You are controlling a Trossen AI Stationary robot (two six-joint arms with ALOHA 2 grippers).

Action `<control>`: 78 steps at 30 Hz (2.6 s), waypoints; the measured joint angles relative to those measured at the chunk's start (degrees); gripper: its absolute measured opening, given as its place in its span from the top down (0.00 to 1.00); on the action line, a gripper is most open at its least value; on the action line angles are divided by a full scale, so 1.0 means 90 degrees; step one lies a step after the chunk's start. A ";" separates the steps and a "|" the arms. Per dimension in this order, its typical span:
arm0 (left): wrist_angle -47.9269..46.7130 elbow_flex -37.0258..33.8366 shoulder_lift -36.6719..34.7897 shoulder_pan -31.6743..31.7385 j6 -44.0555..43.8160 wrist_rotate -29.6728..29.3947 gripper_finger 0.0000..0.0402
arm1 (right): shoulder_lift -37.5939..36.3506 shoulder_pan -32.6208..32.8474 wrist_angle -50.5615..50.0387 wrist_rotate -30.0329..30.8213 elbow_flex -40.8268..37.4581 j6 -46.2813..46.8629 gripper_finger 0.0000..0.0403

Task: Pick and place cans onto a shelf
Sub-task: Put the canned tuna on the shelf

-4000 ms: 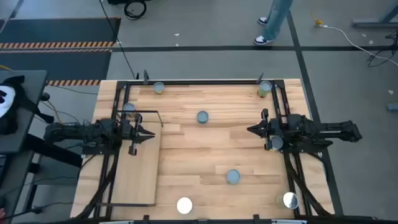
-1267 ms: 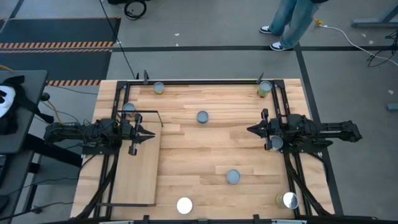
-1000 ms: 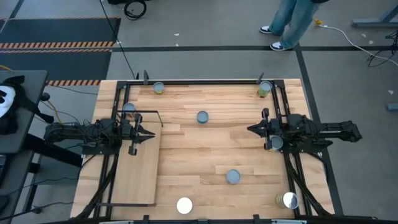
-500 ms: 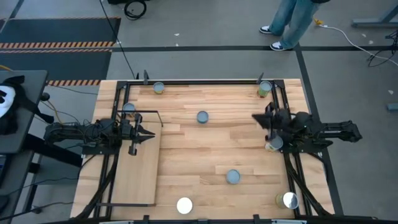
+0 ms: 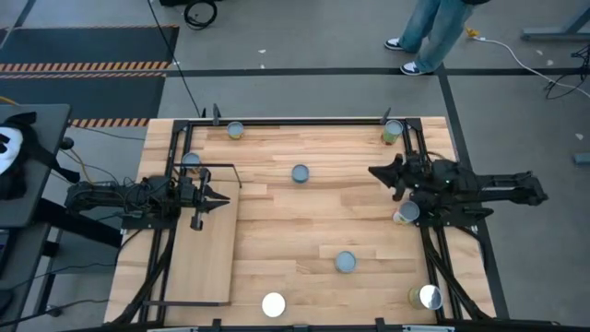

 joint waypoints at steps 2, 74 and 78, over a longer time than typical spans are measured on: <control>0.0000 0.0000 -0.0002 0.0000 0.0000 0.0002 0.89 | 0.0362 0.0000 -0.0215 -0.0121 0.0286 -0.0263 0.98; 0.2180 0.0000 0.0001 0.0019 -0.3311 -0.0965 0.89 | 1.0770 -0.1821 0.1296 -0.1595 0.4997 -0.3784 0.23; 0.2665 0.0000 -0.0002 0.0019 -0.3676 -0.1169 0.89 | 1.0765 -0.1821 0.1240 -0.1635 0.5002 -0.4010 0.29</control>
